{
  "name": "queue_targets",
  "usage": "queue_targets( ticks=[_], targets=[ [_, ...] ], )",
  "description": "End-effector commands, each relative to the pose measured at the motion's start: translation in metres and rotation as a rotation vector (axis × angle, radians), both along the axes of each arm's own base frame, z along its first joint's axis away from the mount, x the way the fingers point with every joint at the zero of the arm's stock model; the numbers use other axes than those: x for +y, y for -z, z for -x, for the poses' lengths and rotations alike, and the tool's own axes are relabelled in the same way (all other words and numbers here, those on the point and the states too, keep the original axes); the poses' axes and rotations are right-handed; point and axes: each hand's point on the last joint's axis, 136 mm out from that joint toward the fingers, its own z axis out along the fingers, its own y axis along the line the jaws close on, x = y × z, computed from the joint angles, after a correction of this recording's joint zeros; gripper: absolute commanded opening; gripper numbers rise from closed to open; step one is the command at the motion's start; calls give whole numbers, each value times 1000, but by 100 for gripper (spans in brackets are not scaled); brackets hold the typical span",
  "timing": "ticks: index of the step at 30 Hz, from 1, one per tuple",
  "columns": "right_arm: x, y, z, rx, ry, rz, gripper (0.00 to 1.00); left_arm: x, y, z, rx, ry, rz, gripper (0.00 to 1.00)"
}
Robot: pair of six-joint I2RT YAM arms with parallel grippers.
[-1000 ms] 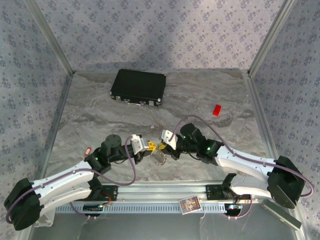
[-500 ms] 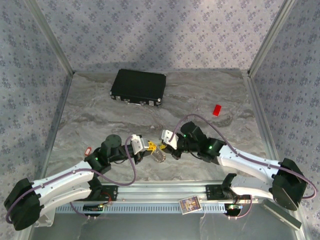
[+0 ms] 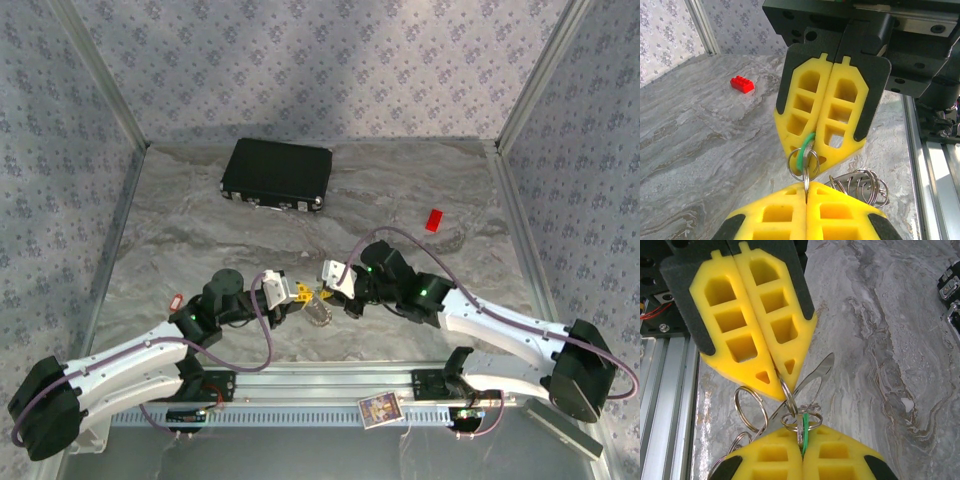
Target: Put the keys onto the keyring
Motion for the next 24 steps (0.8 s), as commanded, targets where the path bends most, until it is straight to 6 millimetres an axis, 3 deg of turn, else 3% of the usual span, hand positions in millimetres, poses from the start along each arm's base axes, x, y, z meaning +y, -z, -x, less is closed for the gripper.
queue_targets(
  ticks=[1,6,15,24],
  targets=[
    [1,-32,-2,-75,-4,-43,2,-5,-15,1,-30,22,14,0],
    [-2,-24,-3,-74,5,-15,2,-6,-16,2,-34,31,21,0],
    [-6,25,0,20,-3,115,1,-7,-20,2,-43,36,32,0],
    [4,4,0,-13,-33,55,0,-8,-16,1,-37,37,19,0]
  ],
)
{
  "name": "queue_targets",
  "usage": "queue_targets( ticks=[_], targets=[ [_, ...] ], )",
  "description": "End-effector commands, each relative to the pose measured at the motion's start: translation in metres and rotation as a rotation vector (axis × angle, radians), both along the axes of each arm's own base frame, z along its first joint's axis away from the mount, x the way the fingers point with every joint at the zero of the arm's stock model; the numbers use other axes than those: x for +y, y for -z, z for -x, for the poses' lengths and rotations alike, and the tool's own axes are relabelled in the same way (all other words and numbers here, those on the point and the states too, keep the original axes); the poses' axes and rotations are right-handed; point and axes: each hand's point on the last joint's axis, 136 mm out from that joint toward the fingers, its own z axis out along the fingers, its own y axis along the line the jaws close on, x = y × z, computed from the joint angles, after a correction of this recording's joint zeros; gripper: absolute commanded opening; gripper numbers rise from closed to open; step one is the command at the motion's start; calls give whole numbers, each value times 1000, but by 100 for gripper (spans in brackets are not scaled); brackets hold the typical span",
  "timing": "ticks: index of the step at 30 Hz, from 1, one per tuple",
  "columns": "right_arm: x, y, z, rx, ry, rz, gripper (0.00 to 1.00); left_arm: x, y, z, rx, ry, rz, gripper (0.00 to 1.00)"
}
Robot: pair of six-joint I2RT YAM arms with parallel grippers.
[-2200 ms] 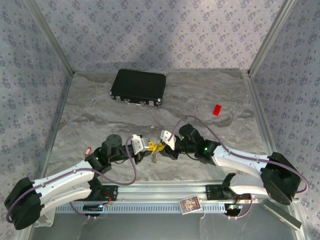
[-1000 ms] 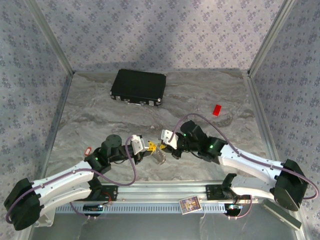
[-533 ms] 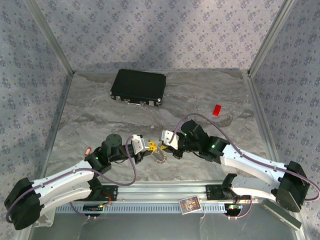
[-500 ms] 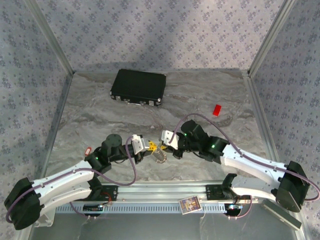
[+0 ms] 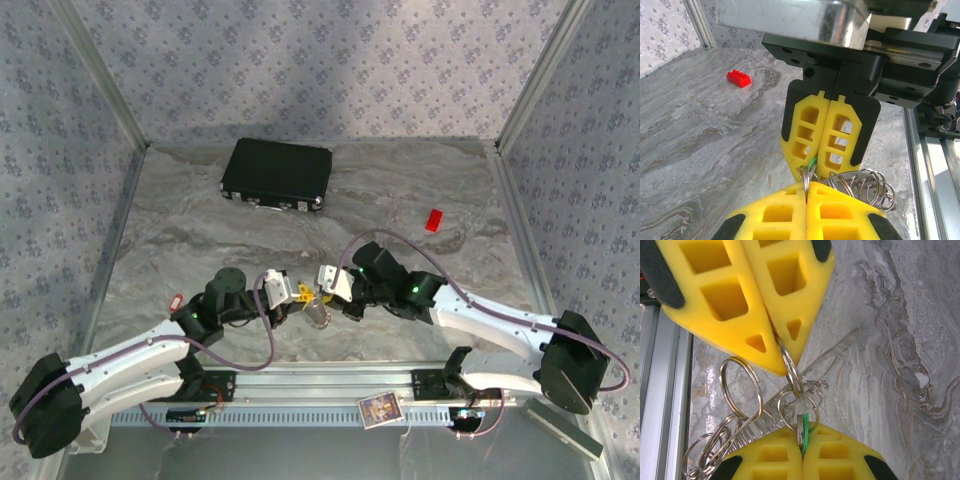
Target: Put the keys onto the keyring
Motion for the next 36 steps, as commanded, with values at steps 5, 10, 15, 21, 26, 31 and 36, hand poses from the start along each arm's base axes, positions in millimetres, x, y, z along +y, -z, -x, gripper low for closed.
queue_targets(
  ticks=[5,10,15,21,26,31,36],
  targets=[
    [8,-47,0,-85,-37,-117,0,-6,-21,2,-48,29,38,0],
    [7,-61,-2,-127,-36,-140,0,-5,-20,2,-45,28,36,0],
    [4,-67,-1,-141,-32,-145,0,-4,-19,2,-44,24,31,0],
    [-2,-71,-2,-167,-19,-132,0,-5,-17,1,-42,22,20,0],
    [-4,-77,-2,-188,-20,-114,0,-6,-20,0,-39,23,25,16],
    [-6,-80,-4,-205,-17,-96,0,-5,-25,2,-43,25,43,31],
    [-6,-87,-8,-226,-9,-87,0,-2,-27,3,-43,19,54,40]
  ],
)
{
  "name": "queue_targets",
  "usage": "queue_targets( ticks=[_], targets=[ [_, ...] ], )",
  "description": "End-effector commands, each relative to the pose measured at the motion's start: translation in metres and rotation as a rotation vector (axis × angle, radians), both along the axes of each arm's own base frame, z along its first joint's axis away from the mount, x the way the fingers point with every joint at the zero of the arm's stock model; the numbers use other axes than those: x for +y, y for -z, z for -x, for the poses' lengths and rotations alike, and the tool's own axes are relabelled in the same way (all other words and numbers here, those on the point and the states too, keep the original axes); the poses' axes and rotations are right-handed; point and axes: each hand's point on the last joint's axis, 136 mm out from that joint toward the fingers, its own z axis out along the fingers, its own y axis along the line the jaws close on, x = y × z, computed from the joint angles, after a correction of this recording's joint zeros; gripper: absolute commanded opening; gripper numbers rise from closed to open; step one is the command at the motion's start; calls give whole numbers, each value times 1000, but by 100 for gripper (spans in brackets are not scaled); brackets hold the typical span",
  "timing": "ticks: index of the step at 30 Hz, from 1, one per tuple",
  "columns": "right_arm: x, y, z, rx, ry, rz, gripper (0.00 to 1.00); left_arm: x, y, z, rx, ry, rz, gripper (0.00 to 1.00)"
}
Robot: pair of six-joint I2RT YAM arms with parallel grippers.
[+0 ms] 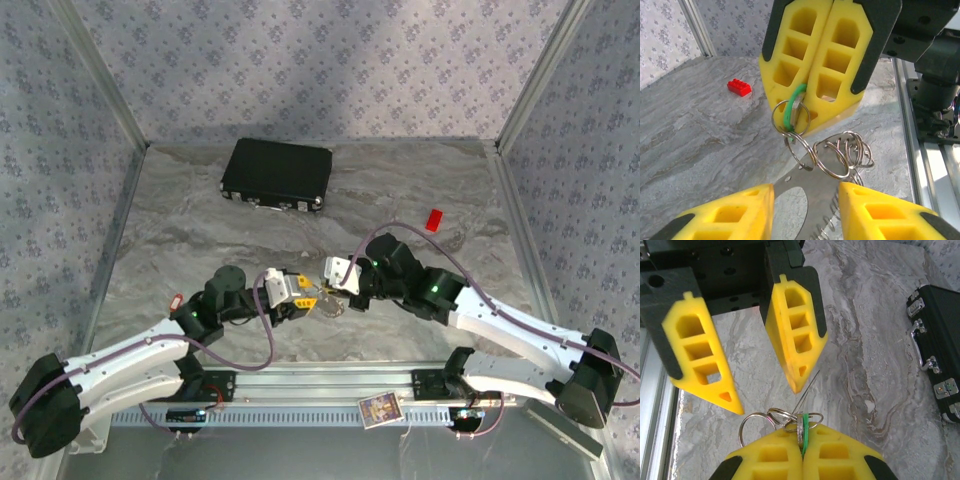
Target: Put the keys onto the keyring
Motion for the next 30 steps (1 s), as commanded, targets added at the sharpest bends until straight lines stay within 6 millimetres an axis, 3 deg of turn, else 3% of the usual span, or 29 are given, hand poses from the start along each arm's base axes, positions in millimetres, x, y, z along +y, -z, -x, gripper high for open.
queue_targets(
  ticks=[1,5,9,15,19,25,30],
  targets=[
    [1,-27,-3,-64,-1,-26,0,2,-17,2,-27,3,45,40],
    [5,-31,-7,-76,0,-21,0,11,-26,-3,-53,-64,80,41],
    [17,-37,-13,-84,-10,-32,0,35,-43,-22,-102,-244,126,41],
    [59,-53,-18,-55,-41,-151,0,107,-81,-60,-171,-677,156,49],
    [94,-56,-20,-5,-54,-248,0,146,-100,-69,-169,-866,189,52],
    [112,-31,-55,28,77,-275,0,177,-99,-79,-93,-1025,208,54],
    [92,16,-81,36,190,-132,0,184,-84,-86,-24,-1063,206,57]
  ],
)
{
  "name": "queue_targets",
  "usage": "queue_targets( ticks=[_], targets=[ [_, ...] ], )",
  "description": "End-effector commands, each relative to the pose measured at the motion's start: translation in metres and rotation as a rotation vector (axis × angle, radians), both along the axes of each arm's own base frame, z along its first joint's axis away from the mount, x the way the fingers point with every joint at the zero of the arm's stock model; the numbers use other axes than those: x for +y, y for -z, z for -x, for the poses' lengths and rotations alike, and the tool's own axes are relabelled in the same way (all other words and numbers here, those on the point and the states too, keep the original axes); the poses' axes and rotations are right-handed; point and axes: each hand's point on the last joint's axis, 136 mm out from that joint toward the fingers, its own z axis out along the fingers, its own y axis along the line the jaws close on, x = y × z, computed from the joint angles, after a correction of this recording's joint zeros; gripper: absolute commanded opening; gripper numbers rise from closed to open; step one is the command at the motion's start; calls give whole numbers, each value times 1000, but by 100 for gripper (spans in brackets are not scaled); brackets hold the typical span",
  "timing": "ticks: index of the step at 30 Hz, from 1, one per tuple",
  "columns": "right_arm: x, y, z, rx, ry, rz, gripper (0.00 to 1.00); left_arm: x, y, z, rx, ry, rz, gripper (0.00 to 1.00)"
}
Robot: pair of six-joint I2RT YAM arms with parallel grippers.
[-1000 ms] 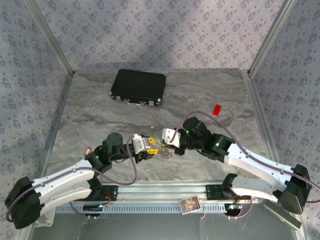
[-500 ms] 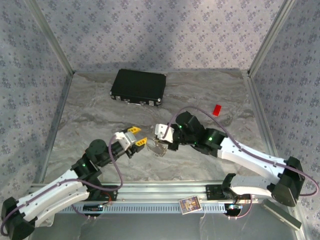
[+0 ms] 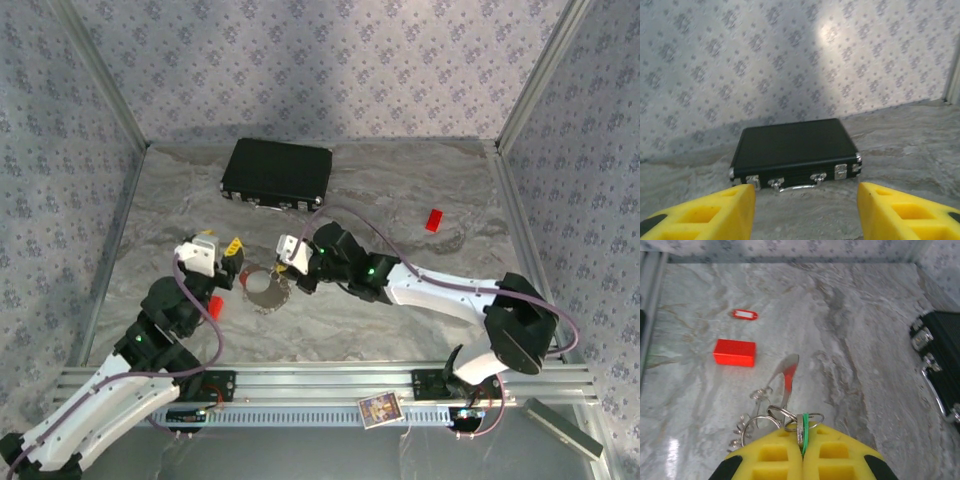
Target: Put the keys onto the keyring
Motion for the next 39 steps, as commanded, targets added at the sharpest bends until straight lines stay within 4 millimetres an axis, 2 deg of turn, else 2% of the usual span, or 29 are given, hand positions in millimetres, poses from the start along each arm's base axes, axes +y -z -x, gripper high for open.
queue_targets(
  ticks=[1,7,10,15,22,33,36,39],
  targets=[
    [-14,10,-24,-38,108,60,0,8,6,-4,53,-41,52,57],
    [-59,65,-32,-31,155,318,0,-7,26,-12,146,12,51,58],
    [-80,84,-35,-23,160,426,1,-15,36,-16,178,36,46,59],
    [-104,104,-34,-16,141,544,2,-23,48,-21,208,55,45,59],
    [-127,132,-24,24,101,694,5,-29,62,-21,248,85,53,60],
    [-142,160,-35,24,135,830,9,-31,72,-22,304,87,57,60],
    [-144,163,-38,22,149,847,13,-31,76,-22,322,83,54,60],
    [-148,165,-41,20,164,865,23,-31,80,-22,343,81,51,60]
  ],
)
